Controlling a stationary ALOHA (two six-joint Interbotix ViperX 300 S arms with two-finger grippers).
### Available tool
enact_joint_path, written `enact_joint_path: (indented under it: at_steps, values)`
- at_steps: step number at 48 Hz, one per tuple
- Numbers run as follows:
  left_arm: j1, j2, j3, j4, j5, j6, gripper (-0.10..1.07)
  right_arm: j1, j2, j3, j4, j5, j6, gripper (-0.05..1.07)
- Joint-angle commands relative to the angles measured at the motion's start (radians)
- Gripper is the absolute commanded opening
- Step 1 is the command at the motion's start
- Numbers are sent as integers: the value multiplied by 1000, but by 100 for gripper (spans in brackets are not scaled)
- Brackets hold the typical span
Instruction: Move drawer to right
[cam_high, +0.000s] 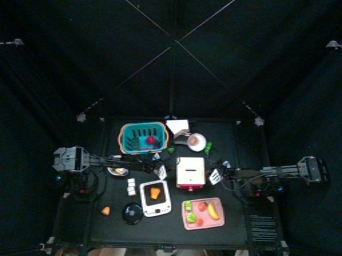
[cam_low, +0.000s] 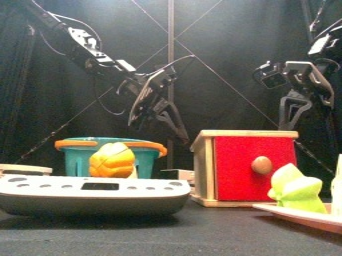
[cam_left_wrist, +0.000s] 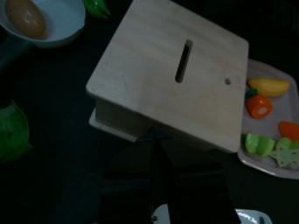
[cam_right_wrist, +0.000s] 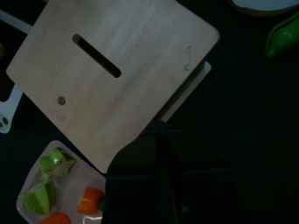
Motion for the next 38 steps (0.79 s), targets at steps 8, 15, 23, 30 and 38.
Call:
enact_joint_path:
  at_steps: [8,15,23,30,38]
  values:
    - [3,51,-103,0,-5,2,44,-5,8,-11,-5,-17,-2,41]
    - [3,86,-153,2,-3,2,44,-5,8,-11,-8,-18,-2,41]
    - [15,107,-184,0,-2,2,44,-9,8,-9,-15,-17,-2,41]
    - [28,103,-184,-2,0,2,44,-23,6,-8,-20,-8,-2,41]
    - [28,57,-144,-2,20,2,44,-25,-23,-6,-15,35,-2,41]
